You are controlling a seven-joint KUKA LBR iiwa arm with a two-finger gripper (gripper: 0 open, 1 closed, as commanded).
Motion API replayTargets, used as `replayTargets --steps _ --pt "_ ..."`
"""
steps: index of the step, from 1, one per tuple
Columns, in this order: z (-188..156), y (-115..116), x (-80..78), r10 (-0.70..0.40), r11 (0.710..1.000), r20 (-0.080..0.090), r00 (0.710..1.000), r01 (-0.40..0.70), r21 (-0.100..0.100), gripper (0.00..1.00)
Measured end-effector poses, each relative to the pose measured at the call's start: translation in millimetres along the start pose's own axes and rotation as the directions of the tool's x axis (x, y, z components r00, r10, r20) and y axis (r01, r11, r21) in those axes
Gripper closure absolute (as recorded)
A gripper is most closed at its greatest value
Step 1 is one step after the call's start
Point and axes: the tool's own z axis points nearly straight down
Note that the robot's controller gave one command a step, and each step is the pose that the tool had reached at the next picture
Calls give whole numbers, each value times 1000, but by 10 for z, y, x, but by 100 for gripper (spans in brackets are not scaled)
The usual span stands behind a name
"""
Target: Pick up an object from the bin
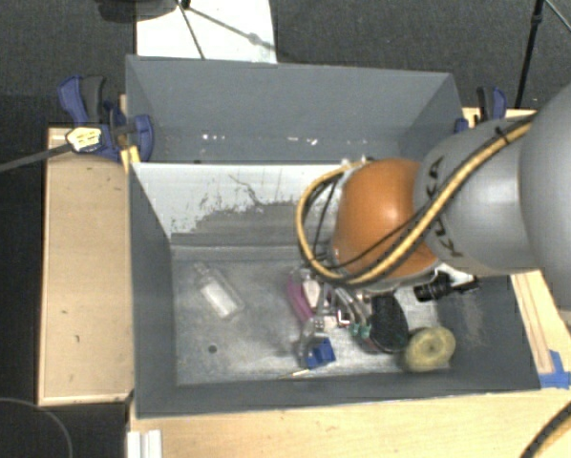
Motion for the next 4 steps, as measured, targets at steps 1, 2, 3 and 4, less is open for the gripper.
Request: replayTargets --steps 1,2,3,4 --pt "-33 -462 -467 -278 961 5 961 278 0 0" --pt "66 -355 -293 -372 928 10 928 372 -1 0" --pt "-95 -150 -654 -665 747 7 747 665 0 0" --pt "238 -268 -497 -812 583 11 583 812 2 0"
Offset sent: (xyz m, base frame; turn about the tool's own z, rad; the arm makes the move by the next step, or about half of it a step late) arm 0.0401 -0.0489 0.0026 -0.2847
